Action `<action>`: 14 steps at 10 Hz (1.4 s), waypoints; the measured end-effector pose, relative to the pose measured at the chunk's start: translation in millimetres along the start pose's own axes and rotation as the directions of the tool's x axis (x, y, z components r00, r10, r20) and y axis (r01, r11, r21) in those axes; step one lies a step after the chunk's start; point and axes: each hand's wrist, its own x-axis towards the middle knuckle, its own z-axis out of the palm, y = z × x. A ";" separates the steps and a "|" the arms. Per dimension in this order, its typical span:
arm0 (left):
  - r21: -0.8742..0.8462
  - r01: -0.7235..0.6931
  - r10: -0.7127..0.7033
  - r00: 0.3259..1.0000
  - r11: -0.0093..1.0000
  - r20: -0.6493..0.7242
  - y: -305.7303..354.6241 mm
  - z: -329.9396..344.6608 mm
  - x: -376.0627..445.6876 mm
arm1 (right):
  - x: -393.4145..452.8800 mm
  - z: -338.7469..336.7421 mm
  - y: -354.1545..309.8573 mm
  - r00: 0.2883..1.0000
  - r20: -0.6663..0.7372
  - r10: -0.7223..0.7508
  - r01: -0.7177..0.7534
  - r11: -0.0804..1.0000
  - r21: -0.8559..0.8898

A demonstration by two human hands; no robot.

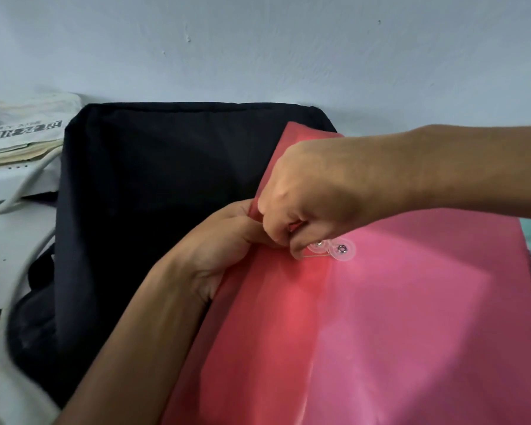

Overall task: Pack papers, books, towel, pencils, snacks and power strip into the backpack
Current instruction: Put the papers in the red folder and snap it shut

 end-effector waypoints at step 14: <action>-0.012 0.050 -0.050 0.998 0.999 -0.029 -0.4 10.4 -2.4 | -41.2 47.2 10.5 0.602 -0.055 0.797 -0.449 0.394 0.802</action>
